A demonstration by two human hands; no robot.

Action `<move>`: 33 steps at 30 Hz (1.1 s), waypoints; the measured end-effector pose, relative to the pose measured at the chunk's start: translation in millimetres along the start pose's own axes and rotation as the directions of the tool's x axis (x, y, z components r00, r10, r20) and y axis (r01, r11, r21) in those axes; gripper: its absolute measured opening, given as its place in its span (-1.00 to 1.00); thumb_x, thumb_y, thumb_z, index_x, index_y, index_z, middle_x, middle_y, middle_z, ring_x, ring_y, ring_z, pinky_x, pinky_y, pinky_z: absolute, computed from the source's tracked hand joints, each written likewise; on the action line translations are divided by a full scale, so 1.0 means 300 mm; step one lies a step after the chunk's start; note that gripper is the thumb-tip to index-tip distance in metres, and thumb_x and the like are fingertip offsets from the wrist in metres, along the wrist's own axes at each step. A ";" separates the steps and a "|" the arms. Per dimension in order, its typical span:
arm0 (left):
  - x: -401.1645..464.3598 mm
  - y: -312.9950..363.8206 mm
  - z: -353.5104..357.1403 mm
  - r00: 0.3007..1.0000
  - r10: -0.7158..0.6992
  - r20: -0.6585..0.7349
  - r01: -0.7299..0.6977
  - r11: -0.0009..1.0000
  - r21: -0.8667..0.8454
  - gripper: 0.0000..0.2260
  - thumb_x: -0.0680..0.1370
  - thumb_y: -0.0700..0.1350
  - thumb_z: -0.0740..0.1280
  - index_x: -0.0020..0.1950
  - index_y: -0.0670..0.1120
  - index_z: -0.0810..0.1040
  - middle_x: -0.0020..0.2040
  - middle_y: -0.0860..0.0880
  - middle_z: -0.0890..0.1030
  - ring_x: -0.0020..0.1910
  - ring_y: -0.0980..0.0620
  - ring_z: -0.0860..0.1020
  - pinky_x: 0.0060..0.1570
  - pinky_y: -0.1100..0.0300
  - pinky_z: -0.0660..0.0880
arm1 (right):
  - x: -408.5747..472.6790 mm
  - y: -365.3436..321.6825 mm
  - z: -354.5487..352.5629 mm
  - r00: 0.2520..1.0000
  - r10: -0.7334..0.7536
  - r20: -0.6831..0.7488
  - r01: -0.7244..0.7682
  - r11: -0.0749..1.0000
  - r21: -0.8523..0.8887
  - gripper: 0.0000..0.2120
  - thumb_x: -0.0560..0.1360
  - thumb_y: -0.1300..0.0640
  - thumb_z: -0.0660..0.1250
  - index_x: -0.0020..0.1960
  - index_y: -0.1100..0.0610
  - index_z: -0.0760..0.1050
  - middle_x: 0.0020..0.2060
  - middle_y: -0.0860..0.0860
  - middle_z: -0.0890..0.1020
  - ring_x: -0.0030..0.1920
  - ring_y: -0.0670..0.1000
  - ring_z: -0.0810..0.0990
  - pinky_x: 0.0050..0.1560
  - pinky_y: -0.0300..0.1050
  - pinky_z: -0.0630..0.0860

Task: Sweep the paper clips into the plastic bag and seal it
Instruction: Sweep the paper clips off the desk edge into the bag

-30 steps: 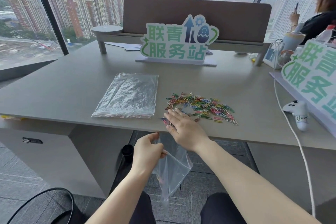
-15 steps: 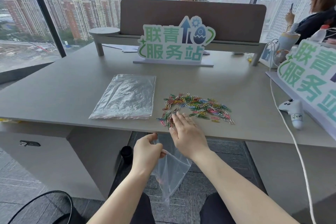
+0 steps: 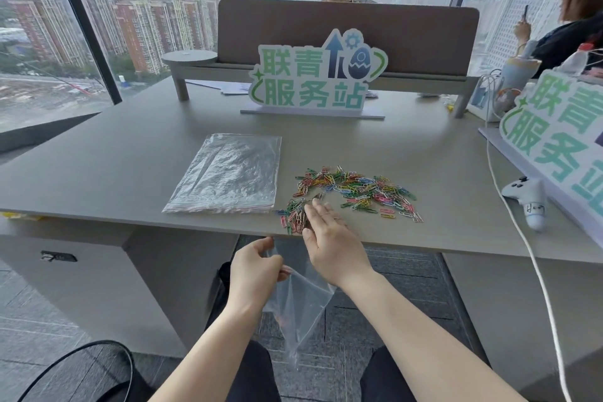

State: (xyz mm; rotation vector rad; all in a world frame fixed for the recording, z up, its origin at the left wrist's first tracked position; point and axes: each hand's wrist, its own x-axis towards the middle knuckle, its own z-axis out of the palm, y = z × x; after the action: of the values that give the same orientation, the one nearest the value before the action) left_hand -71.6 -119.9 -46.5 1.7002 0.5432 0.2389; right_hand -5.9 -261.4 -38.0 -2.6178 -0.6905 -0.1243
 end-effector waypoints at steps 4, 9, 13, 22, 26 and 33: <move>0.001 0.000 0.000 1.000 -0.001 0.000 0.001 1.000 0.001 -0.52 0.45 -0.38 0.23 0.38 -0.21 0.49 0.25 -0.11 0.60 -0.36 0.07 0.67 -0.18 0.14 0.65 | -0.001 -0.025 0.016 0.997 -0.042 0.057 0.046 0.997 -0.062 -0.49 0.65 -0.03 -0.05 0.57 0.09 0.01 0.56 0.03 0.03 0.55 0.01 -0.06 0.53 -0.07 -0.14; 0.010 -0.009 -0.008 1.000 0.000 0.008 0.000 1.000 -0.014 -0.54 0.44 -0.37 0.25 0.34 -0.20 0.53 0.20 -0.12 0.64 -0.37 0.09 0.67 -0.09 0.05 0.66 | -0.030 -0.052 0.029 0.997 -0.068 0.042 0.070 0.997 -0.043 -0.49 0.65 -0.02 -0.04 0.56 0.11 0.03 0.56 0.03 0.08 0.55 0.00 -0.03 0.53 -0.10 -0.14; 0.015 -0.009 -0.018 1.000 -0.010 -0.001 0.010 1.000 -0.022 -0.54 0.44 -0.38 0.25 0.33 -0.19 0.55 0.15 -0.14 0.66 -0.36 0.08 0.67 -0.10 0.03 0.67 | -0.056 -0.074 0.035 0.996 -0.088 0.026 0.088 0.996 -0.028 -0.50 0.65 0.00 -0.03 0.56 0.12 0.05 0.55 0.04 0.10 0.55 -0.01 0.00 0.52 -0.14 -0.14; 0.008 0.002 -0.026 1.000 -0.010 -0.014 0.010 1.000 0.011 -0.52 0.42 -0.38 0.22 0.33 -0.17 0.54 0.10 -0.08 0.67 -0.42 0.08 0.65 -0.13 0.05 0.66 | -0.026 -0.061 -0.001 0.984 -0.022 -0.177 0.053 0.984 0.172 -0.56 0.62 0.22 0.03 0.49 0.14 0.27 0.46 0.03 0.34 0.49 -0.06 0.23 0.43 -0.22 0.17; 0.000 0.009 -0.029 1.000 -0.015 -0.007 0.015 1.000 0.003 -0.51 0.43 -0.38 0.21 0.36 -0.18 0.51 0.20 -0.06 0.61 -0.37 0.05 0.67 -0.08 0.03 0.66 | 0.085 0.001 -0.026 0.999 0.040 -0.004 -0.039 0.996 0.078 -0.53 0.64 0.12 -0.03 0.55 0.09 0.11 0.55 0.01 0.13 0.54 -0.03 0.04 0.52 -0.07 0.06; -0.002 0.014 -0.041 0.999 -0.036 -0.022 0.036 0.999 -0.022 -0.50 0.44 -0.40 0.20 0.37 -0.18 0.49 0.26 -0.05 0.56 -0.46 0.11 0.63 -0.08 0.05 0.66 | 0.173 -0.018 -0.017 0.986 0.053 0.155 -0.050 0.998 -0.026 -0.45 0.62 -0.17 -0.05 0.56 -0.02 0.03 0.57 -0.06 0.00 0.55 0.00 -0.12 0.49 0.04 -0.03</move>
State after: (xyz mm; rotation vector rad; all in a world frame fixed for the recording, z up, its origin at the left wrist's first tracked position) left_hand -76.7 -110.2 -39.8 1.6668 0.5853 0.2372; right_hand 36.9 -235.8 -21.2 -2.6849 -0.6765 0.0899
